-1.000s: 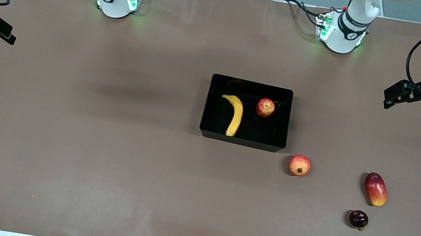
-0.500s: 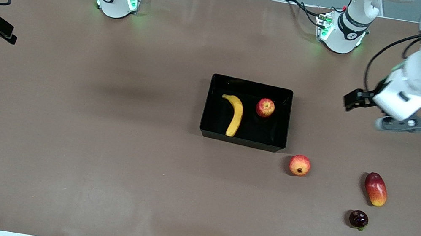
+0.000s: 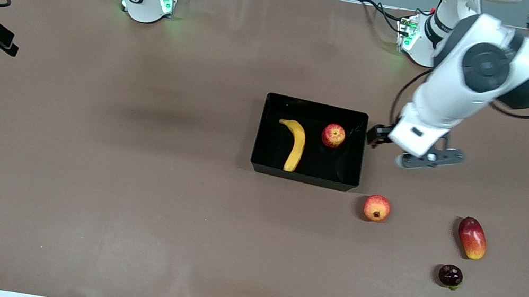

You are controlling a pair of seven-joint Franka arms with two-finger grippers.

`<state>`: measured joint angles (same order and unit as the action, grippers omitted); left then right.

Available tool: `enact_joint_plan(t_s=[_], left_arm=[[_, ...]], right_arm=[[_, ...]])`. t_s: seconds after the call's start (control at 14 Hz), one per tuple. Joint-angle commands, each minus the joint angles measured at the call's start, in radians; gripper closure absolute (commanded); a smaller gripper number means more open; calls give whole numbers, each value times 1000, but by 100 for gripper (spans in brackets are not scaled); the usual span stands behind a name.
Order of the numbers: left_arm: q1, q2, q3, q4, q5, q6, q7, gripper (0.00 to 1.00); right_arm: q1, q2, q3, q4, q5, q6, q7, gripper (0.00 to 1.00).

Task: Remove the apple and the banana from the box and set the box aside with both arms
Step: 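Reach the left gripper into the black tray and grasp the apple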

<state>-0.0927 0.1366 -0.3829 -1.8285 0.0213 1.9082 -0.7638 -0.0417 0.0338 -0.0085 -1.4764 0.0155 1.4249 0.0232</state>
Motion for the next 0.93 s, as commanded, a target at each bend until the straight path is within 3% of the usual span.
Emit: enact_joint_plan(t_s=[0.0, 0.43, 0.86], left_arm=[[-39, 63, -17, -20, 0, 58, -112, 0], [-127, 195, -17, -37, 40, 112, -215, 0], [-144, 236, -17, -120, 42, 221, -227, 0]], right_arm=[[-13, -3, 4, 5, -8, 2, 1, 0], [-26, 1, 5, 5, 1, 95, 1, 0], [-10, 37, 10, 5, 9, 219, 1, 0]])
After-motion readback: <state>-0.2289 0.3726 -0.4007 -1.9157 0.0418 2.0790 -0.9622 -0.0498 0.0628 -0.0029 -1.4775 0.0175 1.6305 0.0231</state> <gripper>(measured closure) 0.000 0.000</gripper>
